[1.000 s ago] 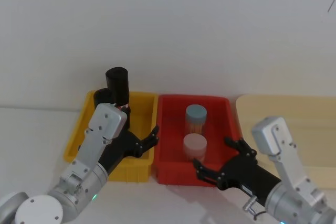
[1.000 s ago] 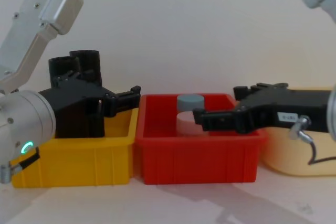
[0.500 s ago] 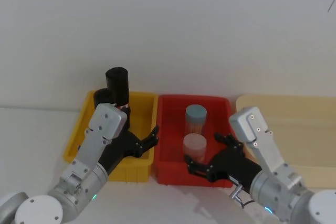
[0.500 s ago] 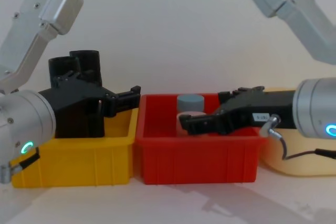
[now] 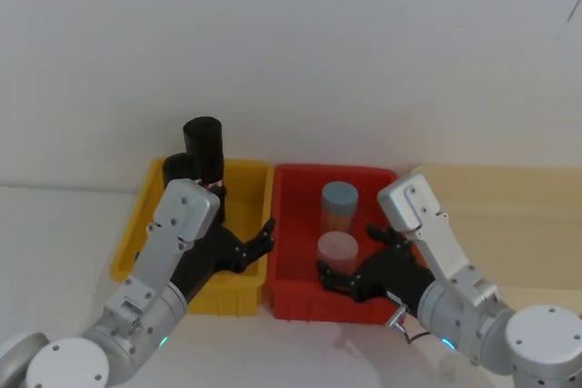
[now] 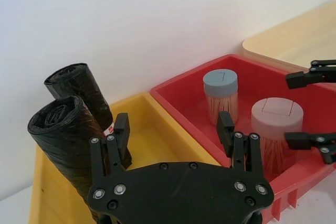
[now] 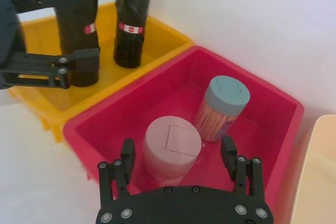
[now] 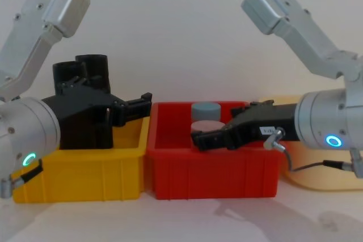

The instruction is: Pick up the garbage bag with the one hand and transfer it to the other hand.

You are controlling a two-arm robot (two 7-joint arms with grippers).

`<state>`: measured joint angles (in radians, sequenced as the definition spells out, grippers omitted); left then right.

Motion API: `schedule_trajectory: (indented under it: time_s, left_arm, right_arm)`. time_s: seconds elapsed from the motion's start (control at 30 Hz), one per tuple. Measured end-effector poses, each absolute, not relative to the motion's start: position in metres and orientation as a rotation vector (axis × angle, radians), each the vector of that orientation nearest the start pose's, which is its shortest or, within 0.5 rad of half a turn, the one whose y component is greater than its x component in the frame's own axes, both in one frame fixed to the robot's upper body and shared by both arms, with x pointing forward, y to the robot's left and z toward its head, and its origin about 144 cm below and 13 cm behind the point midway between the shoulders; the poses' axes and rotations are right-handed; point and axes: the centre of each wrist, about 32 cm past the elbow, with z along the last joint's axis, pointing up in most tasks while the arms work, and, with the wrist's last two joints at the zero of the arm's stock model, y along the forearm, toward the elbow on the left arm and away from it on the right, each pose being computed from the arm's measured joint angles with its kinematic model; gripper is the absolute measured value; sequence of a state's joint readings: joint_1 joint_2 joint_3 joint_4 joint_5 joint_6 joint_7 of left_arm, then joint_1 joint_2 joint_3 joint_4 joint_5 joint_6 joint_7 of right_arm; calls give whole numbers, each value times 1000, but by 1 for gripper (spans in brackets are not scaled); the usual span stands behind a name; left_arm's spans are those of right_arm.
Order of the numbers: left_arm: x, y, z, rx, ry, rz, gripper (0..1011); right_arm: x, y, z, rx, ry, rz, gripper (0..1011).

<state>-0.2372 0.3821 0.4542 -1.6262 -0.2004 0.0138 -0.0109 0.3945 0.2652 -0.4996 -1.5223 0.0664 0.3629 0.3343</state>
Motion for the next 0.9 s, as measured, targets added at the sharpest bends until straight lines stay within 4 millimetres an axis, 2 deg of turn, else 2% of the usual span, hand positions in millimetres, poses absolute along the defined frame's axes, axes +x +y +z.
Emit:
schedule_trajectory:
  time_s: [0.47,0.9]
  left_arm:
    - [492,198,1204,61,-268,1124,1002]
    - [492,198,1204,61,-268,1124,1002]
  right_arm:
    - [547,-154,1226,-395,-132,-867,1000]
    - [553,-153,1224,-407,-129,-868,1000]
